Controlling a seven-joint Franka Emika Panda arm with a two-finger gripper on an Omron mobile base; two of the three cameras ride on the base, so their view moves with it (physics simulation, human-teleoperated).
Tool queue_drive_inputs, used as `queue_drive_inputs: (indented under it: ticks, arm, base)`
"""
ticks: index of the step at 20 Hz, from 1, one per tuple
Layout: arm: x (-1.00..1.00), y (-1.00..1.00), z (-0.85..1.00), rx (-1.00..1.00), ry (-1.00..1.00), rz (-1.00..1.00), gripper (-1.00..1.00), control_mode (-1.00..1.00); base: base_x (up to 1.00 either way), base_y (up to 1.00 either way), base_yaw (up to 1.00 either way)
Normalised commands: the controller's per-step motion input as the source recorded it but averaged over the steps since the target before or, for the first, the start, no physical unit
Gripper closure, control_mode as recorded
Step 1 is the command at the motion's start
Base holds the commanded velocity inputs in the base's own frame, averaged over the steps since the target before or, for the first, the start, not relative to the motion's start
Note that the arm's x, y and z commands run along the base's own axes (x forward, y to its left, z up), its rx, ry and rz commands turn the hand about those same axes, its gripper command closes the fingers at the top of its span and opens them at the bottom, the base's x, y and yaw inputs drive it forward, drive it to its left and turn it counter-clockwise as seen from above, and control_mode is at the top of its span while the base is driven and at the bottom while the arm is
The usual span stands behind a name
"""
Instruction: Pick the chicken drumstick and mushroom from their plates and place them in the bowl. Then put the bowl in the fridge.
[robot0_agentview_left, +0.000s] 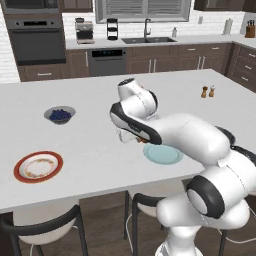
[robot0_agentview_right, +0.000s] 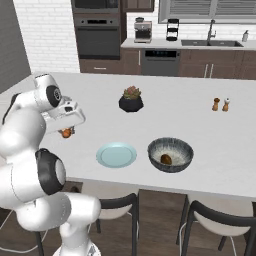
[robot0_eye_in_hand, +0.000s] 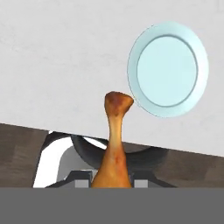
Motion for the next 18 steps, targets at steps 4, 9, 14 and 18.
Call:
queue_drive_inputs:
  ticks: [4,9,14,18]
  arm:
    - [0.0,-1.0,0.19,0.05,0.0,-0.17,1.0,-1.0]
    - [0.0,-1.0,0.19,0.02,0.0,-0.14,1.0,-1.0]
    - [0.0,-1.0,0.1,0.0,0.01,-0.15,1.0,-1.0]
    - [0.0,-1.0,-0.01,0.0,0.0,-0.12,1.0,-1.0]
  base:
    - [0.0,0.0,0.0]
    - [0.0,0.0,0.0]
    - [0.0,0.0,0.0]
    - [0.0,0.0,0.0]
